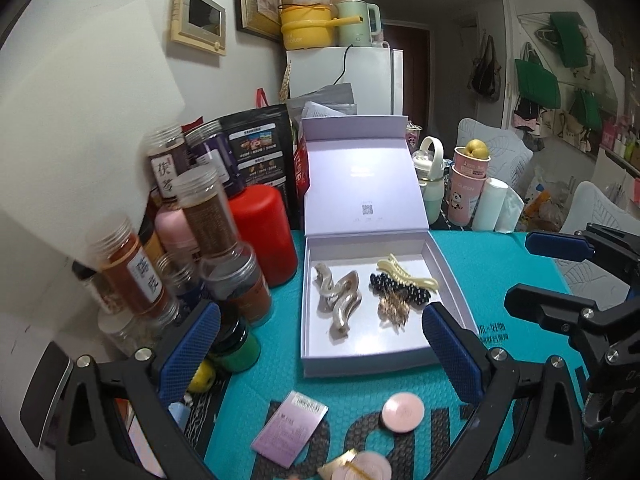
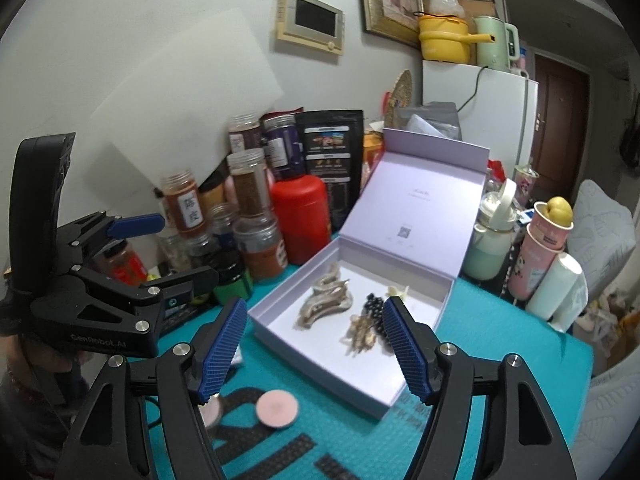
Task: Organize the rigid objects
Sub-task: 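Withdraw both open tools up and away from the gift box, then move both tools over the gold box with the round compact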
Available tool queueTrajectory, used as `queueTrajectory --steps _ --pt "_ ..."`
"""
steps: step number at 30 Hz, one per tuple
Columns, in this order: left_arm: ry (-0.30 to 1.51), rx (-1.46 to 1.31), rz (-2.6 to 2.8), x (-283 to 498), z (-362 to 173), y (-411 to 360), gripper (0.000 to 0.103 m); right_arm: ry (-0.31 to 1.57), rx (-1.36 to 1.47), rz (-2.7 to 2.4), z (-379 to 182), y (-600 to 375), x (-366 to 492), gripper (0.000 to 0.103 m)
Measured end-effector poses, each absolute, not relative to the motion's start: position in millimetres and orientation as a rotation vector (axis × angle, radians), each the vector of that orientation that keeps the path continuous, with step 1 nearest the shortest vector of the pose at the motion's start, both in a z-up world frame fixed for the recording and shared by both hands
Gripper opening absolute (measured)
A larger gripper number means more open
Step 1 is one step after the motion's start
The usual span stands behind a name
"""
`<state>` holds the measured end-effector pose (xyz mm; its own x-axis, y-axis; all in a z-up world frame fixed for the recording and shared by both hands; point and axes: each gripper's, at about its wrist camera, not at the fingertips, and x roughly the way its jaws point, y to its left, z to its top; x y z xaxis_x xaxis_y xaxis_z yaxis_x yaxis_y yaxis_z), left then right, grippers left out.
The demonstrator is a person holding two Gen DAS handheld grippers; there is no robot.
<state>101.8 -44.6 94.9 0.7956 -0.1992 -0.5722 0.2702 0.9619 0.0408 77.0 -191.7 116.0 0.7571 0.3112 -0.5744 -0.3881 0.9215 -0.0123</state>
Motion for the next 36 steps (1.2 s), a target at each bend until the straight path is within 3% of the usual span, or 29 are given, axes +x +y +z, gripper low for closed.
queueTrajectory --steps 36 --pt "0.755 -0.016 -0.182 30 17 28 0.103 0.726 -0.139 0.52 25 -131 24 0.072"
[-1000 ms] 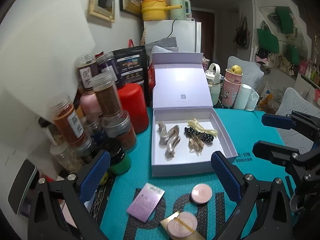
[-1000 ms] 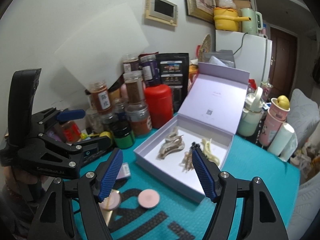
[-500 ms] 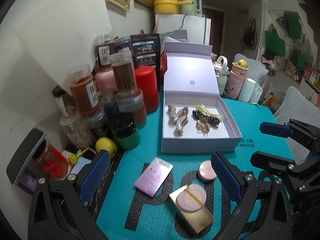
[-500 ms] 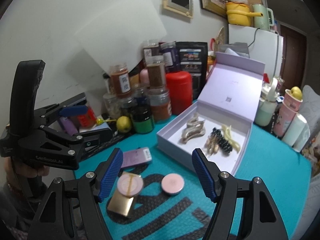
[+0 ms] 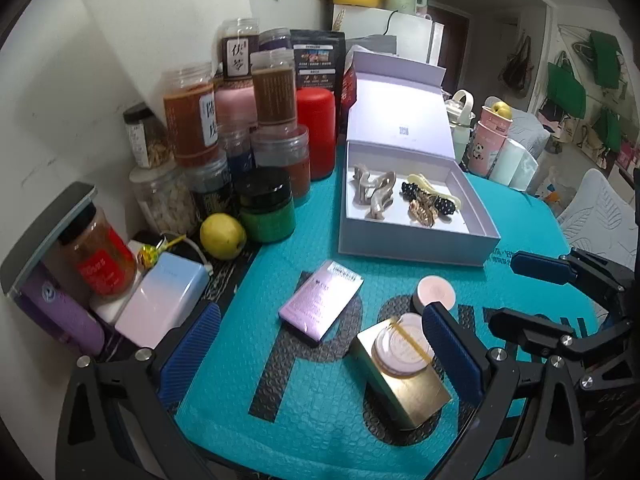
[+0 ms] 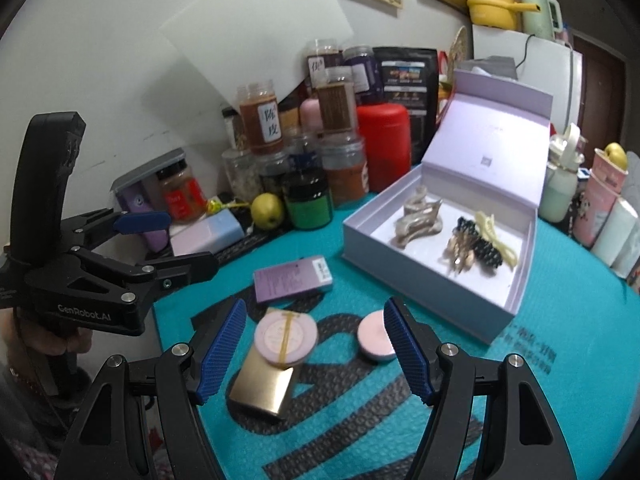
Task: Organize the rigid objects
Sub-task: 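Move both tools over the gold box with the round compact, then grasp the round compact with the left tool while the right tool grasps the gold box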
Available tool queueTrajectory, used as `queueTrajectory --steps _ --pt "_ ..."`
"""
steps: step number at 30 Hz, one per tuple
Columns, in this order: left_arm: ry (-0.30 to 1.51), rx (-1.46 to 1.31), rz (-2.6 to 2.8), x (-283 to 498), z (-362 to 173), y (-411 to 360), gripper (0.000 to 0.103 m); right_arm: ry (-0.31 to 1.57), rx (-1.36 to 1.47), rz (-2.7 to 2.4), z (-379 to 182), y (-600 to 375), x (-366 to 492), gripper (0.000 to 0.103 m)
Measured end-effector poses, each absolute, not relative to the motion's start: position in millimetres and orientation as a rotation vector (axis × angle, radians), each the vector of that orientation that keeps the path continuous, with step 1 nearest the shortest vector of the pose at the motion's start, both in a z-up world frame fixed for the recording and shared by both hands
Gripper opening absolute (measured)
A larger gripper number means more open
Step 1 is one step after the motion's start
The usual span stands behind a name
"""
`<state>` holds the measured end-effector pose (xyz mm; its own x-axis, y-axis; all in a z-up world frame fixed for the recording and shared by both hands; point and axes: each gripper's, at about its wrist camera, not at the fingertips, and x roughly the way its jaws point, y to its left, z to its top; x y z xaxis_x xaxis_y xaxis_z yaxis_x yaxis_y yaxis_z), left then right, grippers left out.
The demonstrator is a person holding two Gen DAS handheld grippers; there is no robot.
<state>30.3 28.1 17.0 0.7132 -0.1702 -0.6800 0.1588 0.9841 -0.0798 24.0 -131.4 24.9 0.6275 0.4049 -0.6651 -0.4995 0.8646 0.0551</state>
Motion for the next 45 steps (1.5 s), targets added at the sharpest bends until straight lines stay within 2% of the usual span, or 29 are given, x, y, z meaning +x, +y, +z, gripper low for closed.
queueTrajectory --steps 24,41,43,45 --pt "0.817 0.011 -0.281 19 -35 24 0.103 0.851 -0.071 0.503 -47 -123 9 0.072" --pt "0.799 0.1 -0.407 42 -42 -7 0.103 0.893 -0.115 0.579 -73 -101 10 0.072" --pt "0.785 0.124 -0.425 44 -43 -14 0.101 0.897 -0.105 0.569 -74 -104 12 0.072" --pt "0.786 0.126 -0.451 47 -45 -19 0.093 0.902 -0.09 0.569 -74 -108 12 0.072"
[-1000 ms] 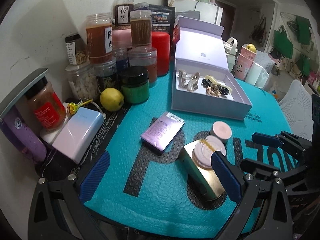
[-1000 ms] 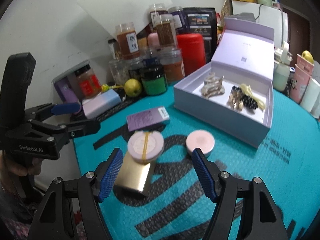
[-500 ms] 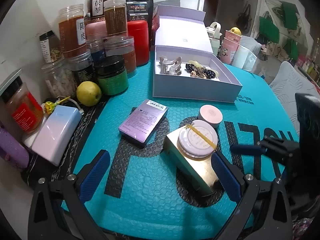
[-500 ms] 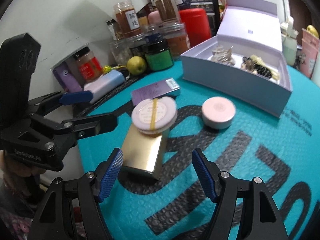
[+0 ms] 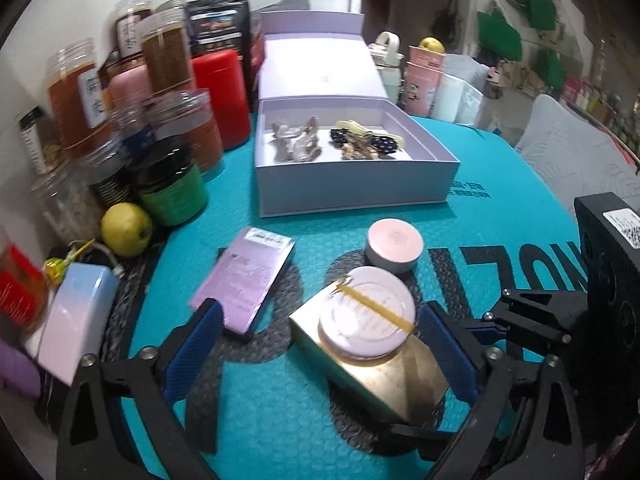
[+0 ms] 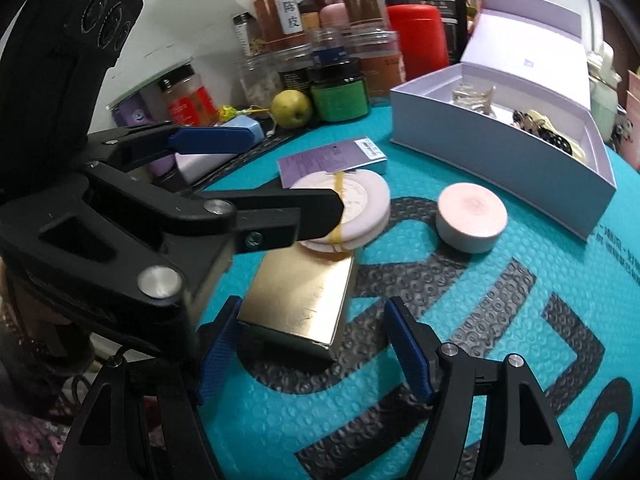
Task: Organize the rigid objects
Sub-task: 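Grasp the round compact with the left tool while the right tool grasps the gold box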
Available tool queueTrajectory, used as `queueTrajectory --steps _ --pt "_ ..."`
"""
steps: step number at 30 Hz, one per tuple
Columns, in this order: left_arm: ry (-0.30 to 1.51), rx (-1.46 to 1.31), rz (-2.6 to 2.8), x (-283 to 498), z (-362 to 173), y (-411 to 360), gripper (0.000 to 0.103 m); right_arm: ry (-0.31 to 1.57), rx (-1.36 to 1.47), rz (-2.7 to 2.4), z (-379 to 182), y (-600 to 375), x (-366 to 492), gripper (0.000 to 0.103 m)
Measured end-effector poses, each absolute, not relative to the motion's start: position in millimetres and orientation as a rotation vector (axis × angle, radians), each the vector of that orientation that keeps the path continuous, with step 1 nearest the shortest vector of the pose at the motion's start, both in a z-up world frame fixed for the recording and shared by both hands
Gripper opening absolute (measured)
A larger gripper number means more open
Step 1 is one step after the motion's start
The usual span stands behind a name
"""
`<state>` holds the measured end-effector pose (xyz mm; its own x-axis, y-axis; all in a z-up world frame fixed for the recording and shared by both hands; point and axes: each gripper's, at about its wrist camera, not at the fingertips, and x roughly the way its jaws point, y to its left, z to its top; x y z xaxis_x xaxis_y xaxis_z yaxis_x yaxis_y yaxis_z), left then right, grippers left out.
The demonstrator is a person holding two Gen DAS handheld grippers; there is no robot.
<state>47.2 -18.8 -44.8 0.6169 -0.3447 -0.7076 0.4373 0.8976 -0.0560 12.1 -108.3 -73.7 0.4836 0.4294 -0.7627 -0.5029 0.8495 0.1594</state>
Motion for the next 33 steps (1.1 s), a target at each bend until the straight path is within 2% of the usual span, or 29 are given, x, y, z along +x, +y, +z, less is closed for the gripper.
queueTrajectory --steps 6,9,11,27,29,31,33 --pt "0.847 0.097 -0.528 61 -57 -30 0.071 0.91 -0.068 0.565 -73 -115 12 0.072" --pt "0.837 0.084 -0.53 61 -58 -31 0.065 0.91 -0.06 0.559 -73 -116 12 0.072" --pt "0.811 0.089 -0.524 59 -55 -30 0.054 0.913 -0.051 0.556 -74 -117 14 0.072" --pt "0.797 0.011 -0.334 37 -50 21 0.054 0.943 -0.046 0.57 -75 -109 29 0.072" --pt "0.806 0.005 -0.317 34 -53 26 0.054 0.95 -0.076 0.567 -75 -103 33 0.068" --pt "0.812 -0.006 -0.299 31 -56 30 0.054 0.942 -0.116 0.541 -75 -98 35 0.054" --pt "0.817 -0.012 -0.283 28 -58 34 0.054 0.932 -0.164 0.51 -76 -94 36 0.047"
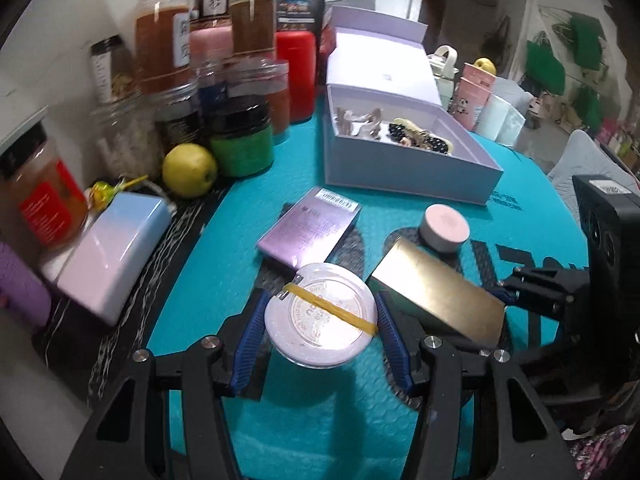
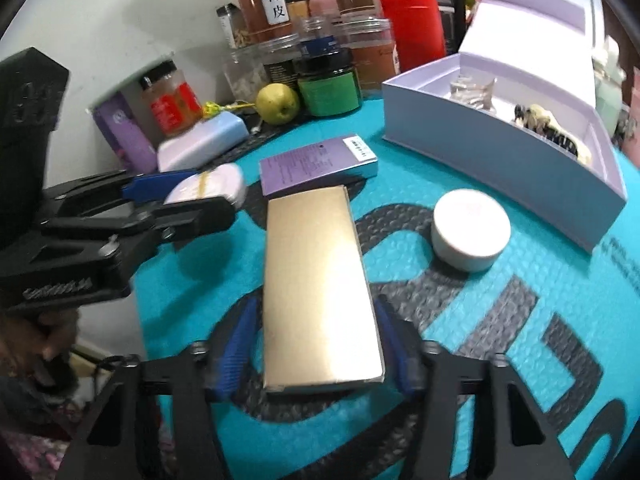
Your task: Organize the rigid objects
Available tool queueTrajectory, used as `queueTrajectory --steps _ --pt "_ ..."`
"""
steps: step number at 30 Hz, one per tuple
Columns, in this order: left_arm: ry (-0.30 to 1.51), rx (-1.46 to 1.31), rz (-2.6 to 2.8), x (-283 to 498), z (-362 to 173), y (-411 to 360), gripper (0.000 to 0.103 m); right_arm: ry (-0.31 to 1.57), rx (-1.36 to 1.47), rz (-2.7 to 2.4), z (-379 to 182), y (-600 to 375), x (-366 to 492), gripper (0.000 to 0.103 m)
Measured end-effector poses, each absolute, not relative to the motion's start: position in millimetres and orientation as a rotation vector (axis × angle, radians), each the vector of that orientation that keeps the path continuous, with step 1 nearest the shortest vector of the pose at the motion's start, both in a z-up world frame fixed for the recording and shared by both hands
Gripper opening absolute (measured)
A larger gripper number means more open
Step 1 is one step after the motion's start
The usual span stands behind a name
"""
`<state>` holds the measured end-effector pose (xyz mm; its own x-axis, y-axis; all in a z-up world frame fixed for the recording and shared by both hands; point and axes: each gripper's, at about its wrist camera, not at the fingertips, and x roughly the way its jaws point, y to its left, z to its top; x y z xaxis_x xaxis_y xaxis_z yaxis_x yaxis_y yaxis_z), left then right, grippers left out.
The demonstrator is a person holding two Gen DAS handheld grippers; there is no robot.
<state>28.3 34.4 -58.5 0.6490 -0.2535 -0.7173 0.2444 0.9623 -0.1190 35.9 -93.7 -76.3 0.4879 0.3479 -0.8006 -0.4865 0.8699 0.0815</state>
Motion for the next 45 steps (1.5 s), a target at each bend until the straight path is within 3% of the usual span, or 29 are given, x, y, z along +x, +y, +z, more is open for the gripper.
queueTrajectory --steps 20,45 --pt "0.835 -0.094 -0.253 23 -67 38 0.054 0.945 -0.099 0.514 -70 -110 27 0.044" --pt "0.872 -0.015 -0.436 39 -51 -52 0.054 0.932 -0.035 0.354 -43 -179 2 0.044"
